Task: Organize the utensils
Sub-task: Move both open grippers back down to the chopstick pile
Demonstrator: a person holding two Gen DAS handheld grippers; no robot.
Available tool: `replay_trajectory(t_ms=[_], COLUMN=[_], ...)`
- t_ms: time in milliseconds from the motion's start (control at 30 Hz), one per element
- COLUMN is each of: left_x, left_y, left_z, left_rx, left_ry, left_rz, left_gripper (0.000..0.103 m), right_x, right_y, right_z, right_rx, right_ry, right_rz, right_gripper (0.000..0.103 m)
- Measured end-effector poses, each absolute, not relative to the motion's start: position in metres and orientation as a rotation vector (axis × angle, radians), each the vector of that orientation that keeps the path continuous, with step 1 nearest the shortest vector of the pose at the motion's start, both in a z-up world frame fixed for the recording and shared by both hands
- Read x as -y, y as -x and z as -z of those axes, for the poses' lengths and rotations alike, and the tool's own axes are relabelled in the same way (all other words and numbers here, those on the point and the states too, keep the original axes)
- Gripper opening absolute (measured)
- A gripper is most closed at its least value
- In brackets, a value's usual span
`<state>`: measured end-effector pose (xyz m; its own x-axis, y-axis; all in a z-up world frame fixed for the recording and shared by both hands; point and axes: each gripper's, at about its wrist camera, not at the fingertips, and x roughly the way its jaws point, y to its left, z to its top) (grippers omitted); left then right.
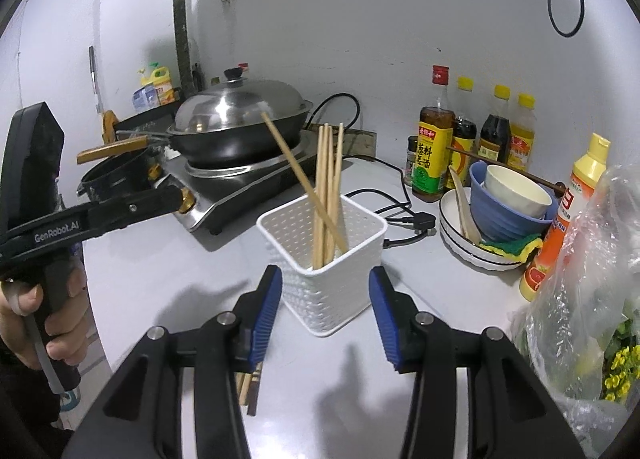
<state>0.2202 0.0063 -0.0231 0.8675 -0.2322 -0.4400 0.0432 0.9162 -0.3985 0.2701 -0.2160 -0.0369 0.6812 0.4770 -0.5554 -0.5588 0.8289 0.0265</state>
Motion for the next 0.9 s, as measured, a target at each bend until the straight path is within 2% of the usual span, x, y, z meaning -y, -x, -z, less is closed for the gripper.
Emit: replay_trajectory(t_ms=[133, 467, 900], left_x=[-0.017, -0.040, -0.076], left_y=[-0.205, -0.171, -0.153], left_z=[0.032, 0.061, 0.099], left_rx=[-0.501, -0.531, -0.567], left_ry=[0.418, 0.422, 0.381], left_rz=[0.147, 0.117, 0.002], left_gripper=[0.060, 0.060, 0.060], right_x=[0.210, 0.191, 0.146], right_y=[-0.258, -0.232, -0.255], right_z=[0.040, 0.058, 0.107], right_rx=[-0.587, -0.623, -0.764], right_ry=[0.174, 0.212, 0.228], right_rz=[-0.581, -0.564, -0.528], right_gripper=[0.043, 0.044, 0.044])
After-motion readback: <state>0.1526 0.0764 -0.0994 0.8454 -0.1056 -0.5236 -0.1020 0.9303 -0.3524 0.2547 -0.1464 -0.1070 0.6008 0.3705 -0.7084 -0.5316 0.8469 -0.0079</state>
